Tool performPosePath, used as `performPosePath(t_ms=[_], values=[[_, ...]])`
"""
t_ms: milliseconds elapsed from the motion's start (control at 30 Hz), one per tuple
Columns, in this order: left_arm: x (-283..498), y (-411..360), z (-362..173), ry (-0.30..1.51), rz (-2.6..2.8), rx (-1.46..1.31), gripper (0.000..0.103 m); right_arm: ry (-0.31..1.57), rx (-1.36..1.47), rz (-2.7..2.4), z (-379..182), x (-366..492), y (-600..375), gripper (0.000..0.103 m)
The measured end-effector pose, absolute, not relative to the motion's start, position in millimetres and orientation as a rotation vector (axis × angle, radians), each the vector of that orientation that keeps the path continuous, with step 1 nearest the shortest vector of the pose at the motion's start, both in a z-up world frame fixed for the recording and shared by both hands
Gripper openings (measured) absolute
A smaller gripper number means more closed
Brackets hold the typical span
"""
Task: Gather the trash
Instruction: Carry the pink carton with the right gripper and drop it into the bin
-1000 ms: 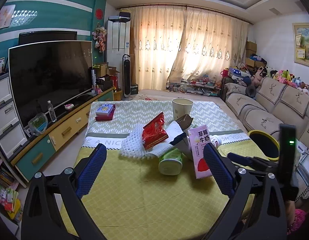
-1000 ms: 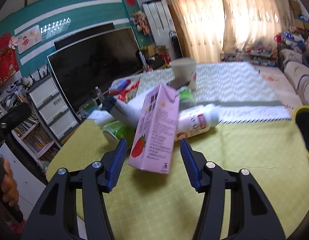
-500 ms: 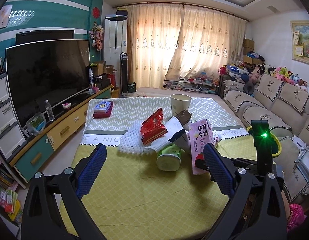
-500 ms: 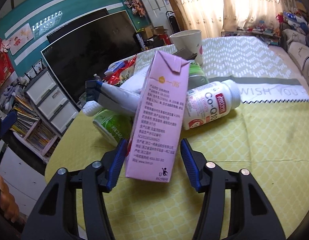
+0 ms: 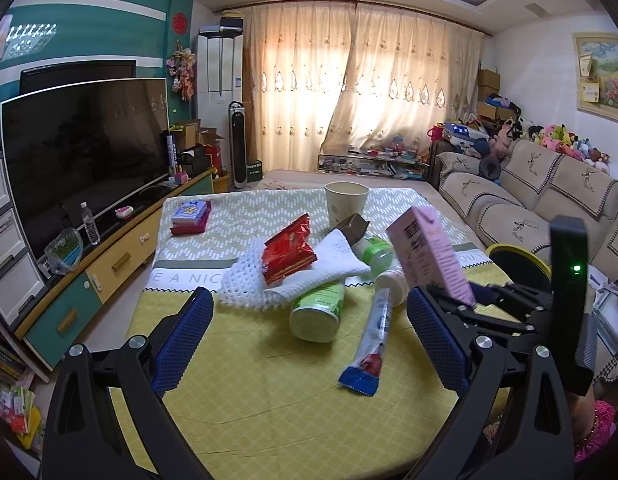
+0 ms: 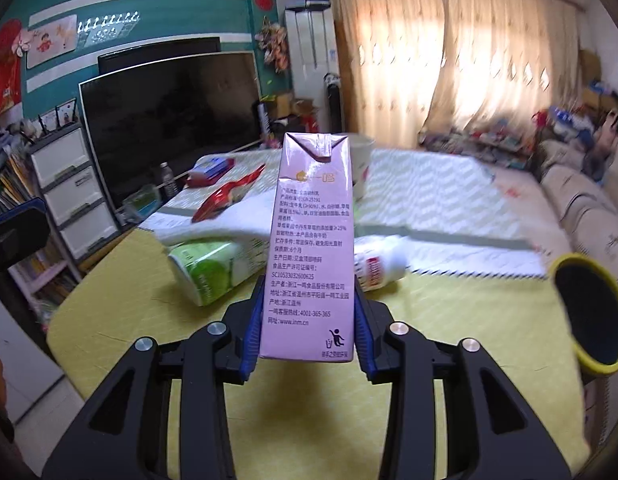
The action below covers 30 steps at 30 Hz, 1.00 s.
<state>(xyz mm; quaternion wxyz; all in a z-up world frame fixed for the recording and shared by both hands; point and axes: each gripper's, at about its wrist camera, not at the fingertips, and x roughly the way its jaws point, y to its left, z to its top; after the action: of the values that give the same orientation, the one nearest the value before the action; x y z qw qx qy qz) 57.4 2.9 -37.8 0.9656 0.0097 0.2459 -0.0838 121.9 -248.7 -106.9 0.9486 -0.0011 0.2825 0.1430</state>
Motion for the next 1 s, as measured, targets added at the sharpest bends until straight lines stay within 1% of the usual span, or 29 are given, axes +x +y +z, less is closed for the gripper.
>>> performPosePath(t_ms=[133,333,733,1000], values=[[60.1,-5.0,-38.5,0.499,-0.187,0.025,0.096,0.557,0.009,0.254,-104.9,119.7,-267.8,0.037],[67.4,-21.8,-43.4,0.514,-0.218,0.029,0.096,0.555,0.051,0.133,-107.5,124.2,-321.2,0.037],[84.8,-56.8,-57.1,0.551,-0.273,0.07,0.096,0.592,0.164,-0.204,-124.4,138.1,-468.0,0.037],[93.4,-74.8,-63.0,0.574,-0.293,0.096,0.096,0.678,0.171,-0.339,-159.4,172.3,-534.5,0.037]])
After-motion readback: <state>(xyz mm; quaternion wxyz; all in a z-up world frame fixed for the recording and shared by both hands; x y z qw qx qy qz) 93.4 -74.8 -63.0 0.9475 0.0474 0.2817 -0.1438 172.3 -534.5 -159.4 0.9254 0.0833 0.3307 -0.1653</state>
